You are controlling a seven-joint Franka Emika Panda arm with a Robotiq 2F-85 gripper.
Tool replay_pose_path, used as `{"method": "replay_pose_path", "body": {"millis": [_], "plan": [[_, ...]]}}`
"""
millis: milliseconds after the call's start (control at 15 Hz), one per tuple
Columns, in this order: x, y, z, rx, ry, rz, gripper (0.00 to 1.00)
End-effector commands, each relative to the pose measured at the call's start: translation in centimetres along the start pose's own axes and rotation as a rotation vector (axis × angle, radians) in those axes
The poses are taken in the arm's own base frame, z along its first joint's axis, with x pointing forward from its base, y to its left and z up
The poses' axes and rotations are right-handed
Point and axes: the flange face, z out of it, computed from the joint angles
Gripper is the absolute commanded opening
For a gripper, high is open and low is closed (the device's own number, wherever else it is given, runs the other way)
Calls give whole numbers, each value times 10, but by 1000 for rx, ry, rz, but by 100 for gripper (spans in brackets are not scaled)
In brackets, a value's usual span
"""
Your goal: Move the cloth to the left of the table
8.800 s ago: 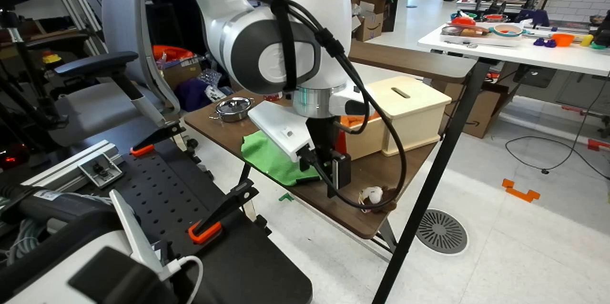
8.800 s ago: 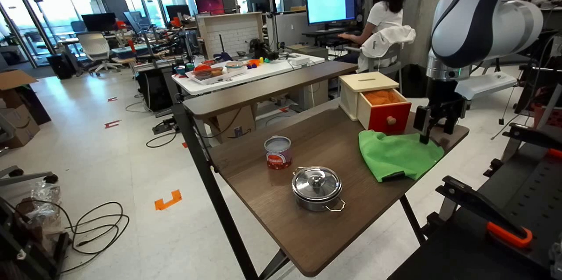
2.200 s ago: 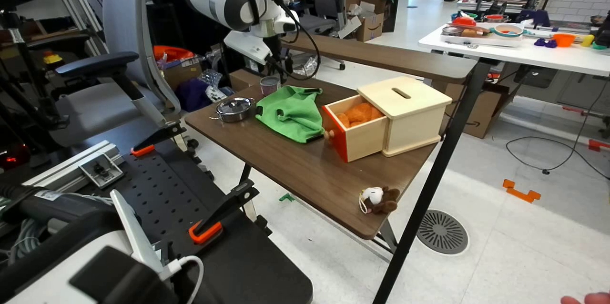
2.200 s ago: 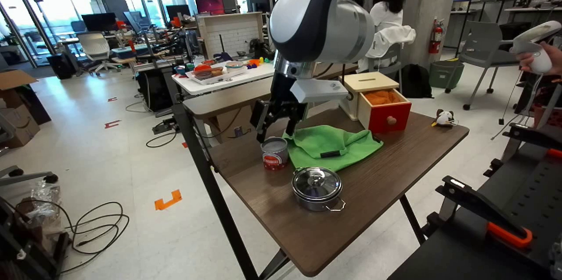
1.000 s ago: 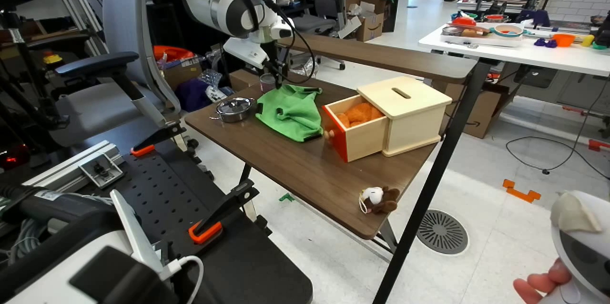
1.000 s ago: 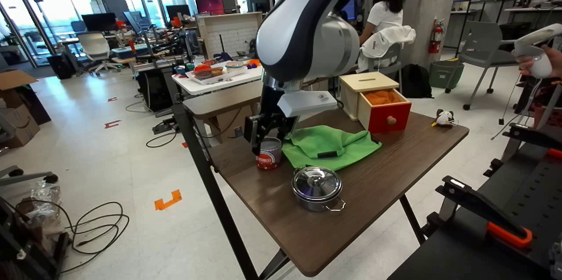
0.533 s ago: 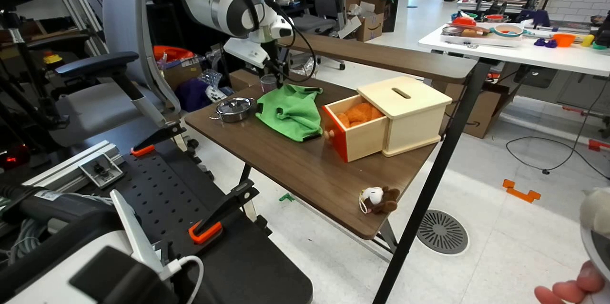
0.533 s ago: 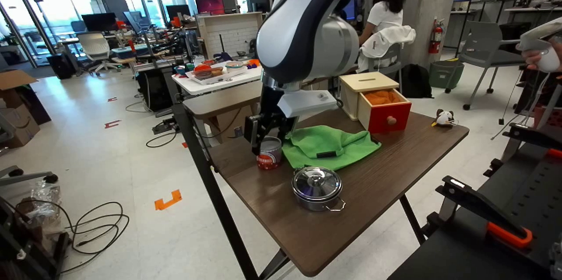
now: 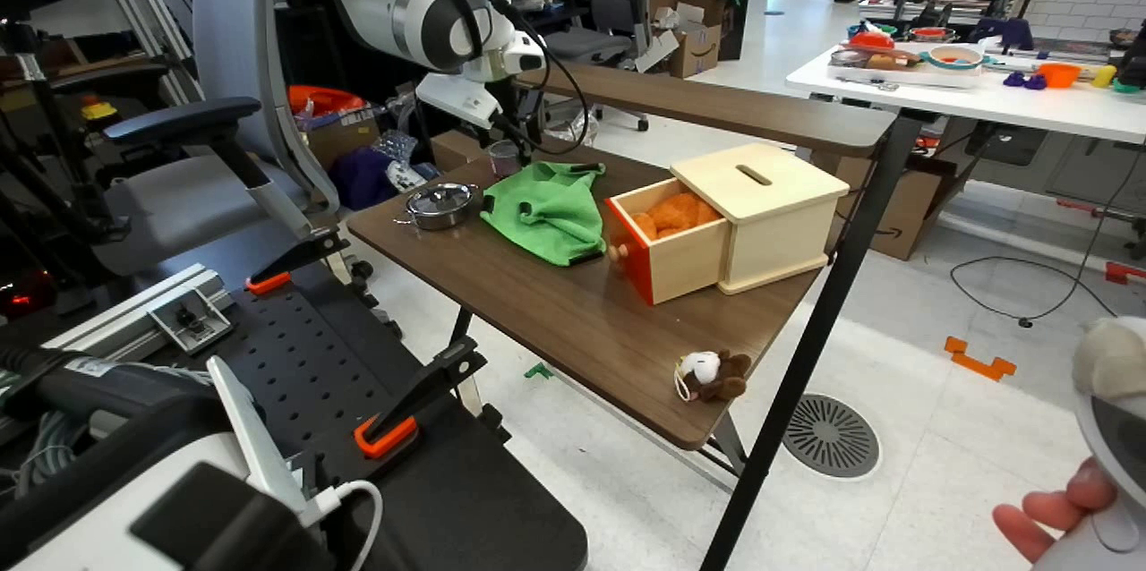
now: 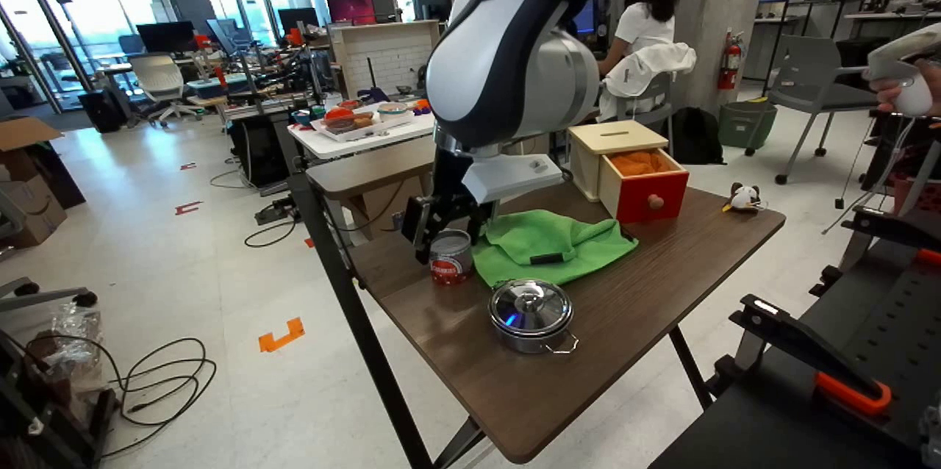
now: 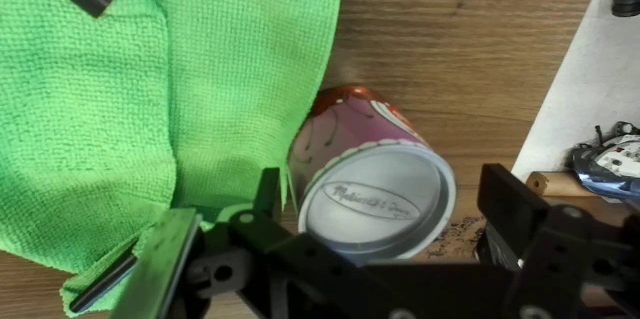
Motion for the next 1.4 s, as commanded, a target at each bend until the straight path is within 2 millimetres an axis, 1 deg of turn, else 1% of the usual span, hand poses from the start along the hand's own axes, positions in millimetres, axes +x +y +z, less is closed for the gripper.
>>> {"method": "replay_pose_path", "body": {"millis": [0,67,133,200,467,600,733,1000,1133,1267,1333], "plan": [[2,-5,1,-22,3,-1,72],[2,-5,1,-23,4,0,66],[3,-5,1,-26,6,1,56],[4,-5,0,-28,10,2,49],[4,-3,-3,-37,18,5,49],[3,-1,-10,-38,7,12,49],[0,-1,-21,-33,9,4,49],[-10,-10,-53,-9,25,-16,49],[-19,-7,-71,-5,28,-19,49],[-33,8,-89,-16,23,-9,49],[-42,19,-98,-28,22,-3,49]]}}
